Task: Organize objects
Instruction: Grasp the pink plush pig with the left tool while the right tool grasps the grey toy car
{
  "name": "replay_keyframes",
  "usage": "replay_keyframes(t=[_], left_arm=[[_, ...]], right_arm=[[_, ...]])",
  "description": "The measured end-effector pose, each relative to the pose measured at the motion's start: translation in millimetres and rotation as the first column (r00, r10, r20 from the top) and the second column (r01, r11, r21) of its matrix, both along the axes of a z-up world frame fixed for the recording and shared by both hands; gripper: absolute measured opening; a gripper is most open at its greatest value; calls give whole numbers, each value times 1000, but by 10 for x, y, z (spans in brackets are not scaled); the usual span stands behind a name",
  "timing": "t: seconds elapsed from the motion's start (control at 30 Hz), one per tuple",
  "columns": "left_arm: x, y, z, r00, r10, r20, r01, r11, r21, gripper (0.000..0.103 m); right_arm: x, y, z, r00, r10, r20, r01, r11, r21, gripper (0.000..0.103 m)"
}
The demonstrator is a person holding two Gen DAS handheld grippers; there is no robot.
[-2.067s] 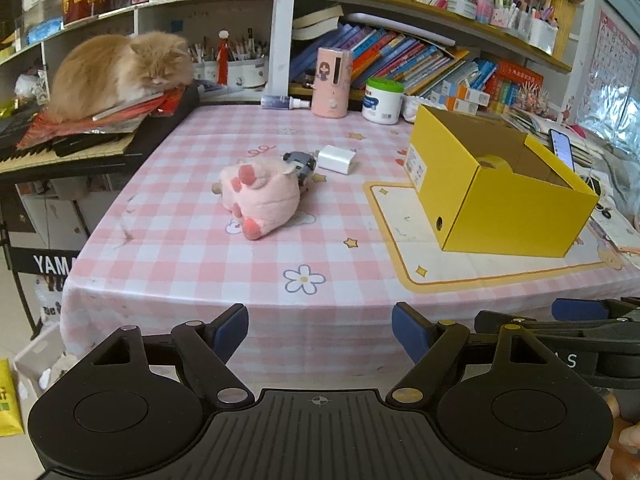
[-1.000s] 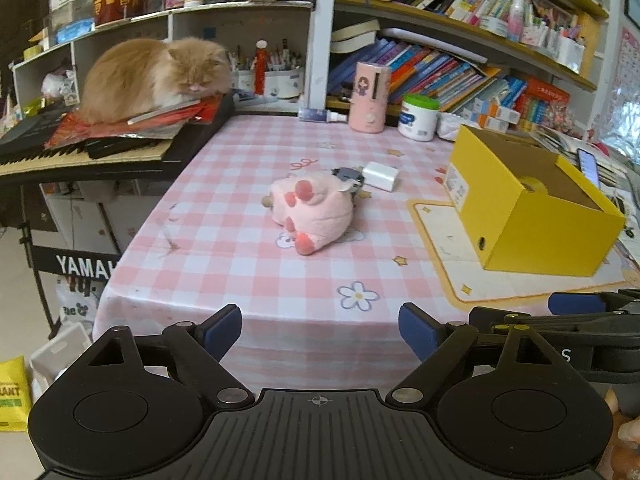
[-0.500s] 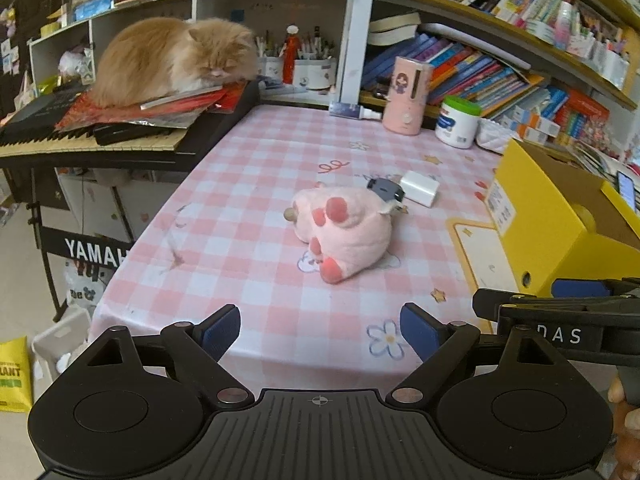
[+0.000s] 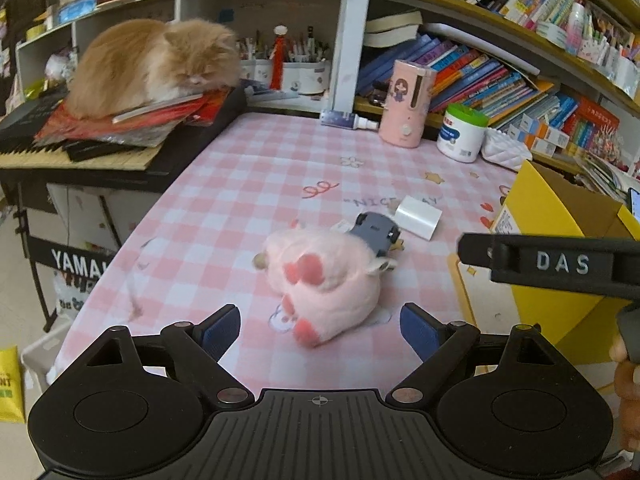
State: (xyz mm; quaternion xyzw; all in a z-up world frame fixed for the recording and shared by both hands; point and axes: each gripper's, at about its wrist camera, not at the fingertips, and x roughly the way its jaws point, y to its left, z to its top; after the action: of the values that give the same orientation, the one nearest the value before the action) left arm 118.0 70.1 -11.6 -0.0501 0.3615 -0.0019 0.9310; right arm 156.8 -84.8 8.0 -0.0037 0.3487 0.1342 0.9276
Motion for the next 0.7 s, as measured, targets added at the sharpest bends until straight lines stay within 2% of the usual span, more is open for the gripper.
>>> replay_keyframes(t=[0.27, 0.7], left_arm=[[323, -191, -35, 999, -49, -8, 50, 997, 64, 92], [823, -209, -289, 995, -8, -98, 20, 992, 122, 92]], right_arm=[[304, -34, -7, 999, 36, -21, -35, 998, 55, 84], [678, 39, -144, 990, 108, -90, -99, 991, 93, 84]])
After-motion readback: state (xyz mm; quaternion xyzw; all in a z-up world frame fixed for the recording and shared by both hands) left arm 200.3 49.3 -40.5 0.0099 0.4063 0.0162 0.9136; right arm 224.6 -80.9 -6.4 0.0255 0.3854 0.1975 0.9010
